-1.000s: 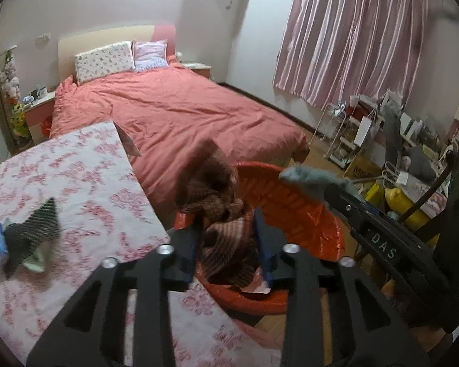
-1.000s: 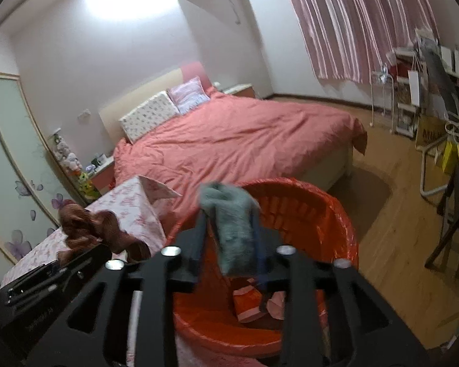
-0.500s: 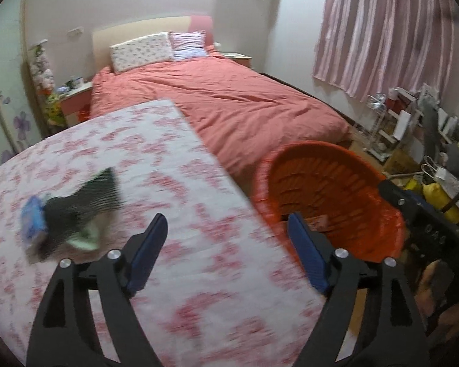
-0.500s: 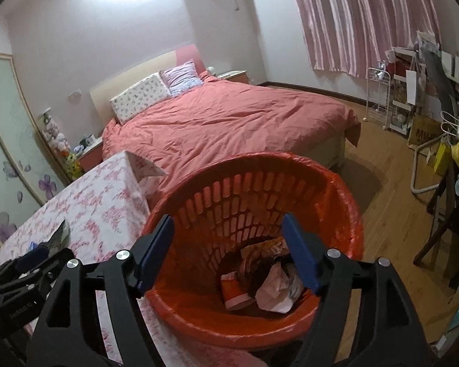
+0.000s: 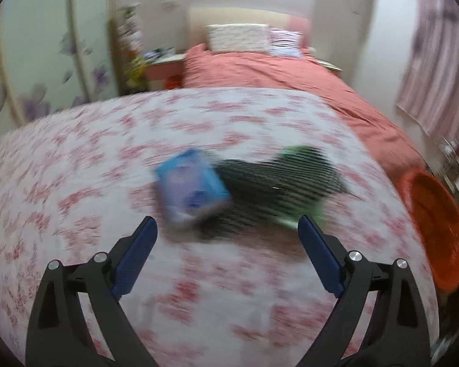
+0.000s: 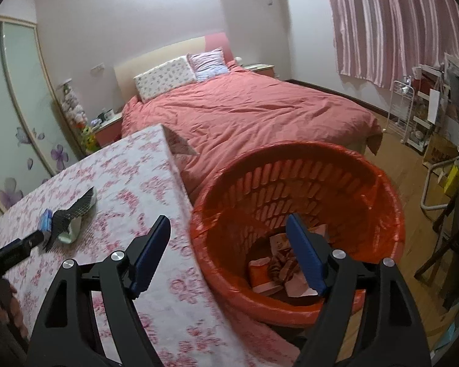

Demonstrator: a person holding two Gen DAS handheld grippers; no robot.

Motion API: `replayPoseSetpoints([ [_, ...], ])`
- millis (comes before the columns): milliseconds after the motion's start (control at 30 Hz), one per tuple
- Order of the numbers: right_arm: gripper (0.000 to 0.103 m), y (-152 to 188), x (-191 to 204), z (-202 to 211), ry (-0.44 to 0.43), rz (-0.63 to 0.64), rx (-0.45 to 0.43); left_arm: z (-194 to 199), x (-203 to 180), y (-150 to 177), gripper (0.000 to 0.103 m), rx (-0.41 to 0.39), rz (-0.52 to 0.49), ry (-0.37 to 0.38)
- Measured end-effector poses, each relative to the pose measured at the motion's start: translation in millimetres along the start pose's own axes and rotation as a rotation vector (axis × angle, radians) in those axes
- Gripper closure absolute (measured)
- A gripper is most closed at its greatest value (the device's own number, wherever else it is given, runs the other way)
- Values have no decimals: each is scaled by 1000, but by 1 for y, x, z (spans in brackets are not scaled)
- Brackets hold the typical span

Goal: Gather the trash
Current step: 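Grasp the blue tissue pack with the left tool, then grasp the black mesh pad with the right tool and lift it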

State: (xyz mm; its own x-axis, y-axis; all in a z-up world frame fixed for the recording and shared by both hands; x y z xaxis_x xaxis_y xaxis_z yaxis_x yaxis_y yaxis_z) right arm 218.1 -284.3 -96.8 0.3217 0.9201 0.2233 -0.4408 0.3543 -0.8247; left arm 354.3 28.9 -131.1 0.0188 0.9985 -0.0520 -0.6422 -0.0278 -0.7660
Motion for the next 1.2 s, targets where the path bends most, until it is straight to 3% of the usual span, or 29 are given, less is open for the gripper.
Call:
replayPoseSetpoints([
  [133,26,4,13,-3,-18,27,15,-20,28,-7,12,32,127,-10],
  [200,26,5,17,-4,-22,37,20,-27,32,-12,12,35,143,-18],
  [300,26,6,22,-7,-27,44,28,-39,32,-17,16,43,125,-47],
  [567,26,9,33,-12,-37,57,48,-61,30,-9,42,103,95,-67],
  [733,26,11,47,-11,-54,79,51,-58,45,-6,48,103,76,-98],
  [1000,26,16,86,-14,-111,116,60,-35,102,10,48,89,15,-183],
  [1200,26,24,136,-20,-184,169,74,-25,124,17,46,85,21,-180],
])
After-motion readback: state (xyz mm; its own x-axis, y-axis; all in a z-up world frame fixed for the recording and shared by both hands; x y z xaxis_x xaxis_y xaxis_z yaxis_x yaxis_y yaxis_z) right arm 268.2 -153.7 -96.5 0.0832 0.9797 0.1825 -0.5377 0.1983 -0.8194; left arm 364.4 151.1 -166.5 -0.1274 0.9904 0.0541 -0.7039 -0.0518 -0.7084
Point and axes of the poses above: each gripper's, at about its wrist camera, not at the fingertips, and z roughly against the way its jaws point, x to its left, y to its underside, the point moved 9 cm from there along -z, roughly the way its jaws point, and after that the axes turned 7 degrees about -x, right-handed, at the moved point
